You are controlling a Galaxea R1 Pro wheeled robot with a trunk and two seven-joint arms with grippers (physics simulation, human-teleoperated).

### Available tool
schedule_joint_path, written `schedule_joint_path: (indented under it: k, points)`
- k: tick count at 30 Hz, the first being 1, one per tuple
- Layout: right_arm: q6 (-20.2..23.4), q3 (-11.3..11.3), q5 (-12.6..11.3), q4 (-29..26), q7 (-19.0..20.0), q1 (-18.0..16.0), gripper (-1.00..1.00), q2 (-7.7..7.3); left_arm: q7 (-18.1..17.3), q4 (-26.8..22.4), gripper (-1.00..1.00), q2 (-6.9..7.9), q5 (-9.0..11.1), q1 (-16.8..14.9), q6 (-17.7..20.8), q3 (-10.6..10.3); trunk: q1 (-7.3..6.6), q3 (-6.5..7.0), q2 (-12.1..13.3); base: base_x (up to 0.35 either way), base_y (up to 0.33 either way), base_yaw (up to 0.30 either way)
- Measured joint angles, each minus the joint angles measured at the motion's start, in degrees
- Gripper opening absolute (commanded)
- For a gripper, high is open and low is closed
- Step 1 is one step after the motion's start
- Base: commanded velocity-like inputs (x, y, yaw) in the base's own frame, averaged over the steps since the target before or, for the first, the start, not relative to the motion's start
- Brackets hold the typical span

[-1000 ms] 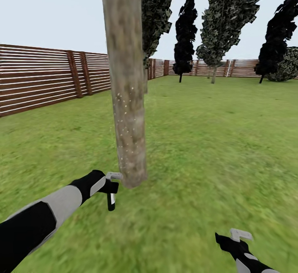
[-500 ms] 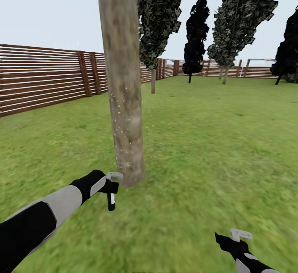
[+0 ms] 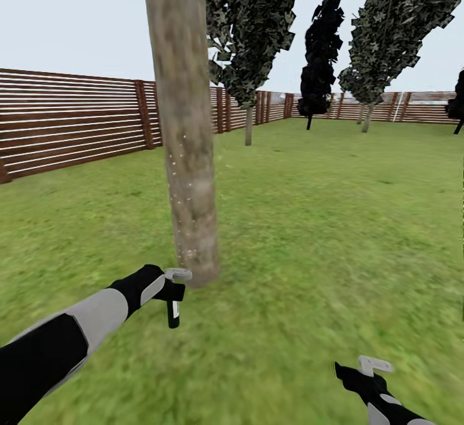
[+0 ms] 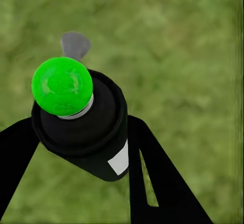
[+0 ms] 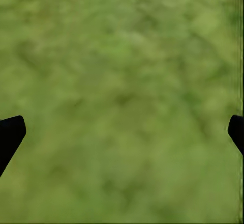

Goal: In the garden, pick up the pesticide atomizer on the floor and spray pesticide onto both trees until each tree trunk is fully covered.

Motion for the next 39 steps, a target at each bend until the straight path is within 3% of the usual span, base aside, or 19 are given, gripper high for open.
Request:
schedule_joint_path:
  k: [9, 20, 39]
  points:
    - [0.04, -0.03, -0.07, 0.04, 0.0, -0.03, 1.0, 0.01, 0.0, -0.02, -1.0, 0.02, -0.02, 0.01, 0.01, 0.06, 0.0, 0.0, 0.0, 0.012, -0.328, 0.153]
    - [0.04, -0.03, -0.07, 0.01, 0.0, 0.0, 1.0, 0.0, 0.0, -0.08, -1.0, -0.82, 0.02, 0.0, 0.09, 0.05, -0.02, 0.0, 0.0, 0.086, -0.117, 0.2]
    - [0.01, -0.04, -0.03, 0.02, 0.0, 0.02, 1.0, 0.0, 0.0, -0.09, -1.0, -1.23, 0.0, 0.0, 0.09, 0.04, -0.01, 0.0, 0.0, 0.062, -0.32, 0.139]
